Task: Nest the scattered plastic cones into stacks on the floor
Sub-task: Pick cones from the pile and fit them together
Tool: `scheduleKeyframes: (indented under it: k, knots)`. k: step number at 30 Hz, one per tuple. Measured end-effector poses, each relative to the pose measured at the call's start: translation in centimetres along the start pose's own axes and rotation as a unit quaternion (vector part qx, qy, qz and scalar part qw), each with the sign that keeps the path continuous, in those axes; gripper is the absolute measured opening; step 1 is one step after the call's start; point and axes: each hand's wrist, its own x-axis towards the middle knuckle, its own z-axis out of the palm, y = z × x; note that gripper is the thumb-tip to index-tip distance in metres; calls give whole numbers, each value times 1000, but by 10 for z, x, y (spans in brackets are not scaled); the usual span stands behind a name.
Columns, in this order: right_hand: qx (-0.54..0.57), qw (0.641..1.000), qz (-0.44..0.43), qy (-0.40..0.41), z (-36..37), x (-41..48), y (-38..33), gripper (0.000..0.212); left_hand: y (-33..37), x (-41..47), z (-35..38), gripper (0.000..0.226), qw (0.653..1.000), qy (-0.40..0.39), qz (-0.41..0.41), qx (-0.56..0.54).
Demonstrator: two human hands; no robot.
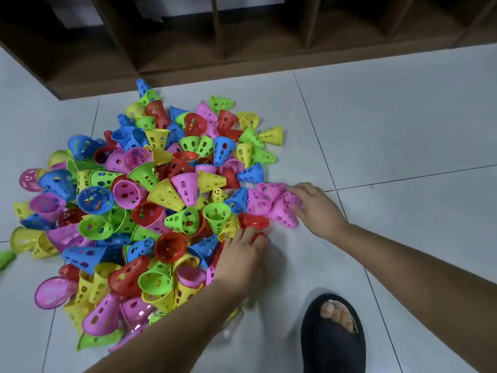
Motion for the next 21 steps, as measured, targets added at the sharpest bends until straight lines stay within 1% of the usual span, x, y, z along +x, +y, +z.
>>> scheduleKeyframes:
  k: [1, 3, 5, 8, 10, 13, 15, 18, 21]
  knots:
    - [7, 1000, -8, 4, 2, 2, 3, 56, -1, 4, 1, 58, 1000, -8, -12, 6]
    - [14, 1000, -3, 11, 3, 3, 6, 49, -3, 11, 8, 57, 998, 16, -55, 3]
    - [16, 1000, 3, 17, 6, 3, 8, 42, -2, 16, 15, 60, 997, 28, -67, 22]
    - [40, 998, 29, 25, 9, 2, 16, 44, 5, 21, 25, 61, 997, 42, -65, 28]
    - [54, 997, 40, 32, 11, -1, 20, 47, 9, 22, 31, 65, 996, 31, -77, 33]
    - [86, 994, 46, 47, 14, -2, 24, 44, 12, 26, 34, 71, 995, 17, -86, 44]
    - [103, 991, 62, 58, 16, -3, 26, 42, 11, 29, 33, 67, 995, 19, -88, 44]
    - [130, 984, 95, 75, 17, -6, 33, 40, 12, 33, 22, 59, 995, 26, -97, 8]
    - [162, 973, 134, 95, 11, -19, 37, 38, 20, 33, 12, 52, 995, 43, -73, -44]
